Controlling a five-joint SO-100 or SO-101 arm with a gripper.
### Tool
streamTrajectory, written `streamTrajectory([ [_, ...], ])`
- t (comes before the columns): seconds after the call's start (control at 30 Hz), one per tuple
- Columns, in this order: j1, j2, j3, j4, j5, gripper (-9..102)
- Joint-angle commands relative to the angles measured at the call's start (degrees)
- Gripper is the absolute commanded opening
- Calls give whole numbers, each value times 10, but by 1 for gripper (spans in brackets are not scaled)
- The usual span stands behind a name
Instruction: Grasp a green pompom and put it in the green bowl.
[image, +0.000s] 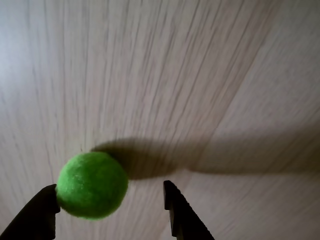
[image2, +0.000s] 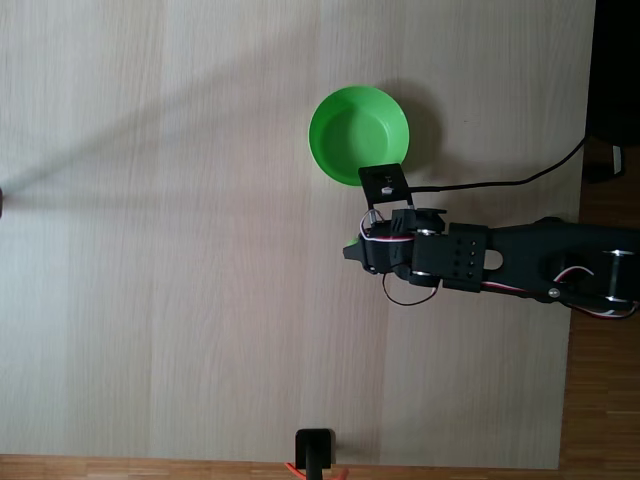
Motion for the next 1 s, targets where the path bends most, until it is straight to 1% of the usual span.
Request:
streamTrajectory([
  [0.0,1,3,-22,1,-3,25],
  [0.4,19,-5,-23,1,-4,25],
  [0.97,13,-18,-23,0,-3,25],
])
